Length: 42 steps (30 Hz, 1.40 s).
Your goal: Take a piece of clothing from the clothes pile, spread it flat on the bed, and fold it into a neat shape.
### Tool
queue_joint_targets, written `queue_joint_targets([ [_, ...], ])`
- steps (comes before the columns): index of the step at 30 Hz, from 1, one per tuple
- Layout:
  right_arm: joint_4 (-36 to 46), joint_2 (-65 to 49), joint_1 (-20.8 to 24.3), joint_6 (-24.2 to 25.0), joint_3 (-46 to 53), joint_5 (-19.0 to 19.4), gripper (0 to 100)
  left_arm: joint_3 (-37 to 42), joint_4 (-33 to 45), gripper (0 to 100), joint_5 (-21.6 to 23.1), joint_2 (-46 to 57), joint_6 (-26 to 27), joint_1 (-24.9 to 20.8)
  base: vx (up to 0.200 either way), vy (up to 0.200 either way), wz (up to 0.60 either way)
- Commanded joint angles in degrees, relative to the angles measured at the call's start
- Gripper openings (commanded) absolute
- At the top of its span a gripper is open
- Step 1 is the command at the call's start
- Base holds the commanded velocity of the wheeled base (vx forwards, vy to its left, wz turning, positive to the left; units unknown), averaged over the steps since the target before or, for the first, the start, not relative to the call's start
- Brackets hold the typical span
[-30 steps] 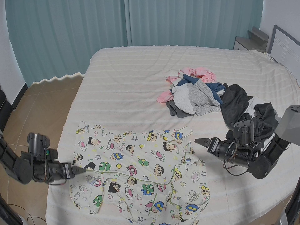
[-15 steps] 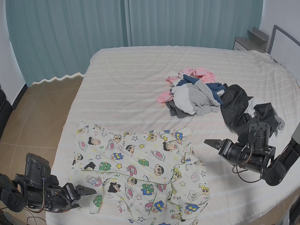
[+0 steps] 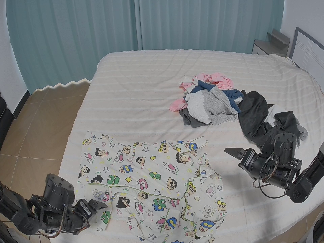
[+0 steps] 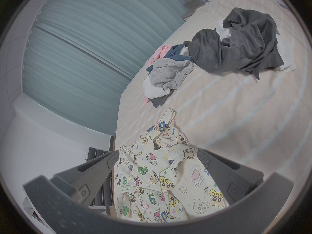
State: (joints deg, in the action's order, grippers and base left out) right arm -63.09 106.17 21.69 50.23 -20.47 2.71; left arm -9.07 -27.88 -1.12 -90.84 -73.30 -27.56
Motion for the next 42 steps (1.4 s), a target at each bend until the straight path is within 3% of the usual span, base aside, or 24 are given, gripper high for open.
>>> queue_joint_targets([
  [1,-0.1,1.2,-0.1,1.5,0.2,0.0,100,0.4,-1.0,100,-2.6,-7.2,-1.8,-2.9,0.000,0.000,0.00],
  [15,-12.7,6.8,-0.2,1.5,3.2,-0.2,100,-0.2,-6.0,100,-2.9,-13.0,-7.1,-3.7,0.000,0.000,0.00],
  [21,-16.2,8.3,-0.1,1.5,3.9,-0.3,100,-0.2,-8.7,100,-6.7,-16.3,-7.6,-3.7,0.000,0.000,0.00],
  [42,-16.6,8.0,-0.2,1.5,3.9,-0.3,100,-1.7,-10.8,100,-7.5,-19.4,-11.6,-5.6,0.000,0.000,0.00],
])
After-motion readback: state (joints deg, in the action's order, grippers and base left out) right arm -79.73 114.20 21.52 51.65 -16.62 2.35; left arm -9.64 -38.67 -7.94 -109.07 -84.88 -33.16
